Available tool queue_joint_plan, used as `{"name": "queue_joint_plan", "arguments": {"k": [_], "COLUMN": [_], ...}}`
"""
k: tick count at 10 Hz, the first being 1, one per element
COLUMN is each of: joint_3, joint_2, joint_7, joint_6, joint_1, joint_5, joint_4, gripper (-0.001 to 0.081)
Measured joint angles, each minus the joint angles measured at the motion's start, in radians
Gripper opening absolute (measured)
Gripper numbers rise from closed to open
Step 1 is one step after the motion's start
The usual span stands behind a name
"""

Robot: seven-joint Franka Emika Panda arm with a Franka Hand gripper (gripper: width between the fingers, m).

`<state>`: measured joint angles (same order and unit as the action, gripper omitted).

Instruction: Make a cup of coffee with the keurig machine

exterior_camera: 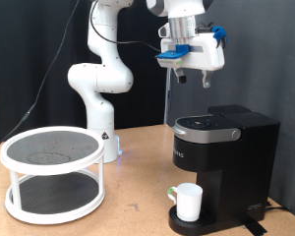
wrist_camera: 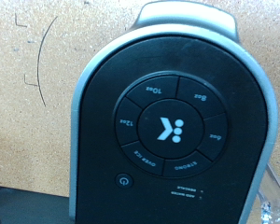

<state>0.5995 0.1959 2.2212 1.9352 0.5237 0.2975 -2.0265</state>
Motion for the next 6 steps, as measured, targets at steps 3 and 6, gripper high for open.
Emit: {"name": "queue_joint_plan", "arguments": {"k": [3, 6], "joint_3": [0.018, 0.045], "joint_2": [-0.037, -0.048], "joint_7": [-0.016, -0.030], "joint_6": [0.020, 0.061], "joint_1": [-0.002, -0.005], "joint_5": [-0.014, -0.039], "joint_4": [0.002, -0.025], "gripper": [0.0734, 0.0482]}}
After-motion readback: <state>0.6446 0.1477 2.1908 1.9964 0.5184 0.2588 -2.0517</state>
